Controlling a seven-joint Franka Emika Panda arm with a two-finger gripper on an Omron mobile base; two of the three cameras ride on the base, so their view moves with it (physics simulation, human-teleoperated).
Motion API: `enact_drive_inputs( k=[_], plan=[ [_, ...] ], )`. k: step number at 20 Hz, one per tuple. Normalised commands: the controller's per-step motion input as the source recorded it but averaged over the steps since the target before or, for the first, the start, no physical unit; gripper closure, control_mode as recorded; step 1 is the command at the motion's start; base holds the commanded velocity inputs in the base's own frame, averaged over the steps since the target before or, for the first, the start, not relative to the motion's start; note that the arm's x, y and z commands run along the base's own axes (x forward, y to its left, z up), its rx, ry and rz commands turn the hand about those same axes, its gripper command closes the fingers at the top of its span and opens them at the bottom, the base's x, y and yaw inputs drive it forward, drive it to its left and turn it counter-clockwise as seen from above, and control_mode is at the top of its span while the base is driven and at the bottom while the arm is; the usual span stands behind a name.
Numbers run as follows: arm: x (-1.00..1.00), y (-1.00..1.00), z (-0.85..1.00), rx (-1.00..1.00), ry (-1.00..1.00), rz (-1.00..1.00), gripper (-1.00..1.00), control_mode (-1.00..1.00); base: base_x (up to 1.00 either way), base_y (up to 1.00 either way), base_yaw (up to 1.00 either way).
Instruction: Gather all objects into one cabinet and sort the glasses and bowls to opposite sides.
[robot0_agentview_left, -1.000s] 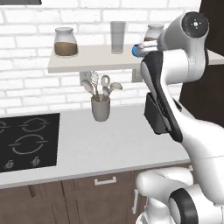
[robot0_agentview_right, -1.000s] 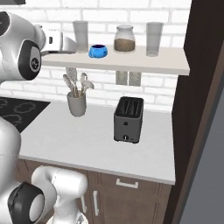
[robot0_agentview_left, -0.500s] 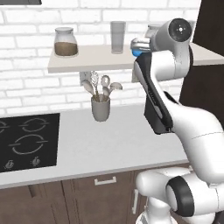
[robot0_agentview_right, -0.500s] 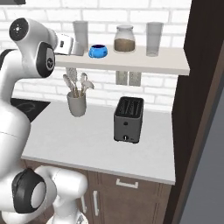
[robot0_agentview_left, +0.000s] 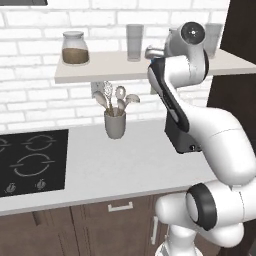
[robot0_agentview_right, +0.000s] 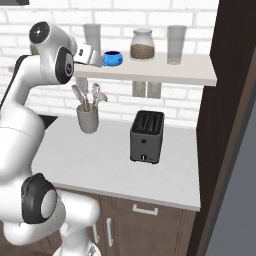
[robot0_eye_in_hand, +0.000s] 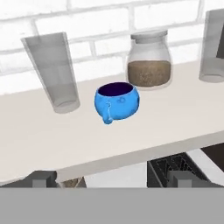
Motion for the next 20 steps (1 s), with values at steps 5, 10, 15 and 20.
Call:
enact_drive_inputs(
  k=[5,10,15,20],
  plan=[
    [0.48,0.00,-0.04,0.00,0.01,0.00,-1.00,-1.00,0.00,0.00,0.00],
    [0.45,-0.05,-0.01,0.00,0.01,-0.02,-1.00,-1.00,0.00,0.00,0.00],
    [0.34,-0.02,-0.15,0.00,0.01,-0.04,-1.00,-1.00,0.00,0.00,0.00],
    [0.38,0.00,-0.13,0.00,0.01,-0.08,-1.00,-1.00,0.00,0.00,0.00]
  ],
)
